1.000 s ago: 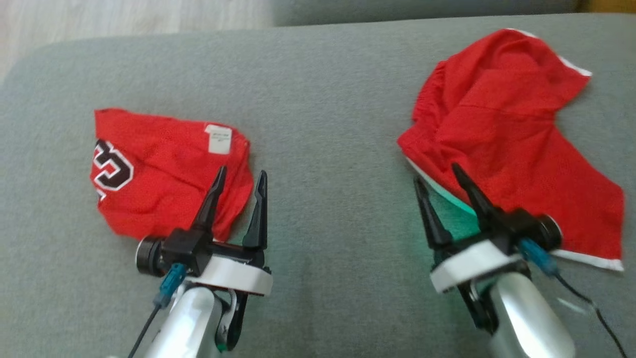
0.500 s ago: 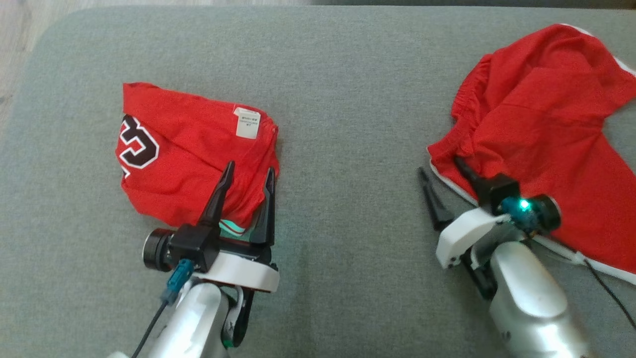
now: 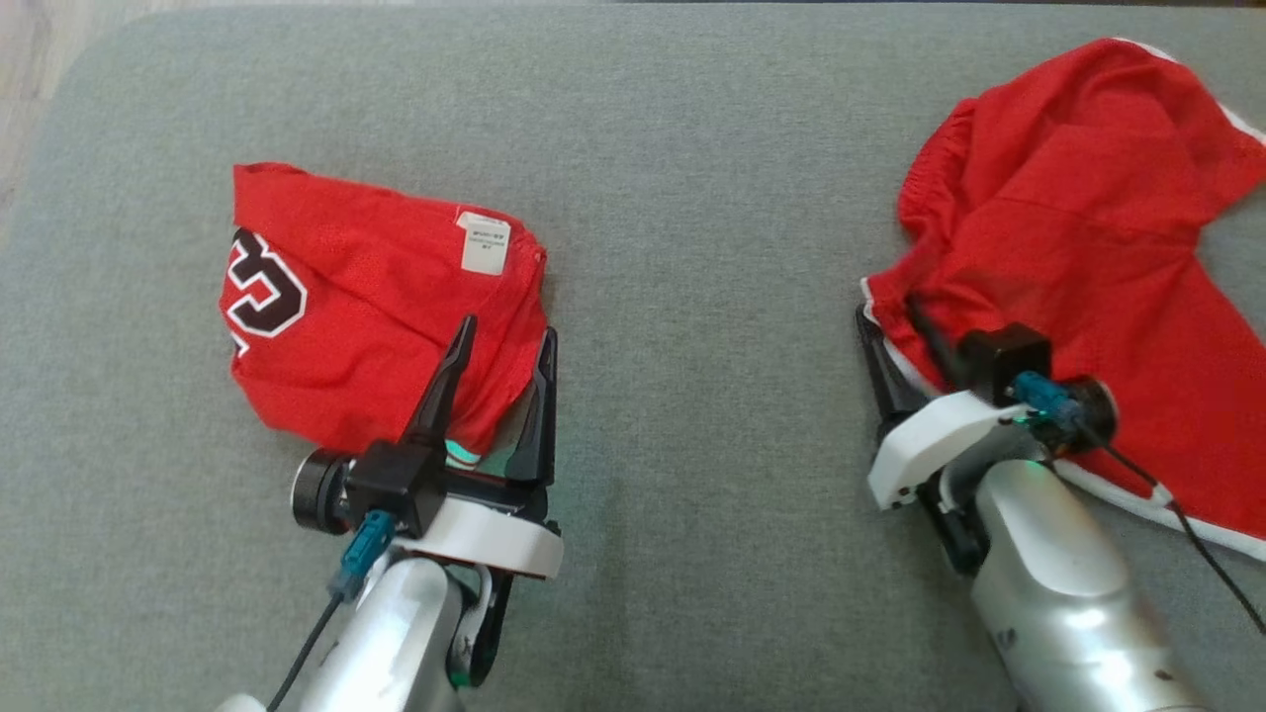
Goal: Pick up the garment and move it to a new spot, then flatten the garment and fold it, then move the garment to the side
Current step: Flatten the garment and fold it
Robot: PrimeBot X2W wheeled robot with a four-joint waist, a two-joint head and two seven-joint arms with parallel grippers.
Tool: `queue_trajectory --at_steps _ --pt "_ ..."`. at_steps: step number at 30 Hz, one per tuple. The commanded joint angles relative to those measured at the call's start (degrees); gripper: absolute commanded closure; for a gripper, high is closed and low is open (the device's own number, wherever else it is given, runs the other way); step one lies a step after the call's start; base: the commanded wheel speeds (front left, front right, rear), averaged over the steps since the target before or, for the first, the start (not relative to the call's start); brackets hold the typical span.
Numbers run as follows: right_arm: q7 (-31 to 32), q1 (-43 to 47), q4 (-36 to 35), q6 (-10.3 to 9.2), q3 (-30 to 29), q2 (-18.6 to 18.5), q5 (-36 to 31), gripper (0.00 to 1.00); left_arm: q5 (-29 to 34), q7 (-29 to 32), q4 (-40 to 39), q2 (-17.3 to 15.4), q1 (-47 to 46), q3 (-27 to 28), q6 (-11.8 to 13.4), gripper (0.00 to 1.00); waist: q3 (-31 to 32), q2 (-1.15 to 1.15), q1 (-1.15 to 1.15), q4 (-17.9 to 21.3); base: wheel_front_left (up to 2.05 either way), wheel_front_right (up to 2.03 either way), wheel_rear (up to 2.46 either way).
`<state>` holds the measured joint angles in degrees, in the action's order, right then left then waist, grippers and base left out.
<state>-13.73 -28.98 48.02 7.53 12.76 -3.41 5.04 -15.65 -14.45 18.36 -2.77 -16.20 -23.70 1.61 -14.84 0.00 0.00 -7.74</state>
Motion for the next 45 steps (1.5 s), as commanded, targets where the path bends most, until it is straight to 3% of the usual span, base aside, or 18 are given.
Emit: queue_trajectory --at_steps 1,11,19,20,21,26,34,39,45 --pt "-0.7 -1.3 -1.4 -0.04 2.4 0.5 1.2 1.00 -0.3 -0.5 -1.4 -0.1 -2.0 1.6 0.4 0.00 0.2 0.00 0.00 0.3 0.00 0.00 0.00" --pt "-1.2 0.8 -6.9 -0.04 17.0 0.5 12.7 1.00 0.0 -0.5 -0.6 -0.1 -1.8 2.2 0.2 0.00 2.3 0.00 0.00 1.6 0.00 0.00 0.00" --pt "-1.0 2.0 -9.3 -0.04 28.8 -3.2 21.8 1.00 0.1 -0.5 -0.1 -0.1 -0.9 2.6 0.2 0.00 4.2 0.00 0.00 2.1 0.00 0.00 0.00" --pt "-1.0 1.9 -9.3 -0.04 29.7 -3.7 22.6 0.62 0.1 -0.5 -0.1 -0.1 -0.9 2.7 0.2 0.00 4.3 0.00 0.00 2.2 0.00 0.00 0.00" --pt "-0.9 1.7 -9.2 -0.04 30.4 -4.1 23.1 0.00 0.2 -0.5 -0.1 -0.1 -0.8 2.7 0.2 0.00 4.5 0.00 0.00 2.4 0.00 0.00 0.00" --pt "-1.1 1.3 -9.1 -0.04 32.0 -5.4 24.3 0.00 0.3 -0.5 -0.1 -0.1 -0.4 3.1 0.2 0.00 5.2 0.00 0.00 3.6 0.00 0.00 0.00" --pt "-1.2 5.1 -13.2 -0.04 24.5 -7.4 22.1 0.00 0.5 -0.5 -0.5 -0.1 0.4 4.3 0.0 0.00 7.4 0.00 0.00 6.8 0.00 0.00 0.00" --pt "-1.3 11.6 -20.3 -0.04 10.7 -7.4 15.4 0.00 0.2 -0.5 -1.4 -0.1 1.1 5.2 -0.1 0.00 7.8 0.00 0.00 9.7 0.00 0.00 0.00" --pt "-1.3 20.2 -27.0 -0.04 -4.7 -2.7 6.1 0.00 -0.2 -0.5 -1.9 -0.1 1.4 5.1 -0.3 0.00 7.6 0.00 0.00 12.0 0.00 0.00 0.00"
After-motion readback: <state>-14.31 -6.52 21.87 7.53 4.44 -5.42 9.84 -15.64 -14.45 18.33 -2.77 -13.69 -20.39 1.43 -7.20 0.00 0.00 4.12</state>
